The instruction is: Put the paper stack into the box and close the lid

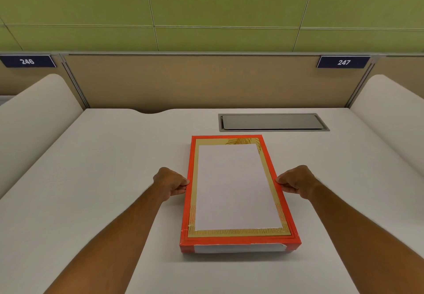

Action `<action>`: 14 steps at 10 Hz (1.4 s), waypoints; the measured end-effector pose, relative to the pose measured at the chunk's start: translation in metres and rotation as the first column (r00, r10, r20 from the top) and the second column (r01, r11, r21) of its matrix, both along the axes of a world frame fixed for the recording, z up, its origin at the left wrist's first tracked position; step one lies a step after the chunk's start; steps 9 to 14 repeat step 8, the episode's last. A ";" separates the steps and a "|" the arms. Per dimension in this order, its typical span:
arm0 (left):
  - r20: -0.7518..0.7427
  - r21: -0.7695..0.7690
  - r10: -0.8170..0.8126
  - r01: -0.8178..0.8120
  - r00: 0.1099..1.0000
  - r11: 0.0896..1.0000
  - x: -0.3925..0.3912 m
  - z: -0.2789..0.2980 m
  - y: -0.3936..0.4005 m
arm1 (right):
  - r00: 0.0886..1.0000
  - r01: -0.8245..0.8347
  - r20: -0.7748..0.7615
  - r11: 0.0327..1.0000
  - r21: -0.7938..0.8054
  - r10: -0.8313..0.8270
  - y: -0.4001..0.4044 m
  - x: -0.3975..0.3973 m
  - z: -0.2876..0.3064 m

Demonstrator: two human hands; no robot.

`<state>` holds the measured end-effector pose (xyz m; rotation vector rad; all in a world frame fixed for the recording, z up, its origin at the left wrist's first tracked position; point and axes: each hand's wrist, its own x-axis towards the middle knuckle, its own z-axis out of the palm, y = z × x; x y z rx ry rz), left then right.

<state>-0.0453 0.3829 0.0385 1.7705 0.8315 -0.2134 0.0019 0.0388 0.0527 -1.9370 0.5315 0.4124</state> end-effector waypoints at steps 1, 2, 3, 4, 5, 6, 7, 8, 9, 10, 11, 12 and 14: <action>-0.012 0.010 0.009 -0.009 1.000 1.000 0.001 -0.003 -0.002 | 1.000 0.003 -0.022 1.000 0.003 -0.003 0.000 0.001 -0.005; -0.015 0.000 0.018 -0.018 1.000 1.000 0.002 -0.005 -0.003 | 1.000 0.011 -0.030 1.000 0.005 -0.011 -0.001 0.001 -0.008; -0.020 -0.009 0.031 -0.031 0.999 0.999 0.002 -0.004 -0.004 | 0.999 0.024 -0.044 1.000 0.016 -0.023 -0.001 0.001 -0.008; -0.033 -0.022 0.032 -0.033 0.999 0.999 0.002 -0.005 -0.003 | 0.998 0.029 -0.058 0.999 0.025 -0.028 -0.002 0.002 -0.010; -0.027 -0.009 0.034 -0.034 0.999 0.999 0.001 -0.004 -0.004 | 0.998 0.031 -0.052 0.999 0.023 -0.030 -0.002 0.001 -0.008; -0.007 0.063 0.030 -0.030 1.000 0.998 0.000 -0.005 -0.007 | 0.999 0.033 -0.027 0.999 0.014 -0.033 0.000 0.000 -0.009; -0.004 0.277 -0.096 0.093 0.995 0.956 -0.002 -0.003 -0.011 | 1.000 0.015 0.006 0.997 -0.073 -0.015 0.005 -0.004 -0.007; 0.023 0.440 -0.210 0.179 0.977 0.880 -0.002 0.000 -0.017 | 0.993 -0.003 0.114 0.977 -0.212 0.028 0.013 -0.010 -0.008; 0.023 0.440 -0.210 0.179 0.977 0.880 -0.002 0.000 -0.017 | 0.993 -0.003 0.114 0.977 -0.212 0.028 0.013 -0.010 -0.008; 0.023 0.440 -0.210 0.179 0.977 0.880 -0.002 0.000 -0.017 | 0.993 -0.003 0.114 0.977 -0.212 0.028 0.013 -0.010 -0.008; 0.023 0.440 -0.210 0.179 0.977 0.880 -0.002 0.000 -0.017 | 0.993 -0.003 0.114 0.977 -0.212 0.028 0.013 -0.010 -0.008; 0.023 0.440 -0.210 0.179 0.977 0.880 -0.002 0.000 -0.017 | 0.993 -0.003 0.114 0.977 -0.212 0.028 0.013 -0.010 -0.008; 0.023 0.440 -0.210 0.179 0.977 0.880 -0.002 0.000 -0.017 | 0.993 -0.003 0.114 0.977 -0.212 0.028 0.013 -0.010 -0.008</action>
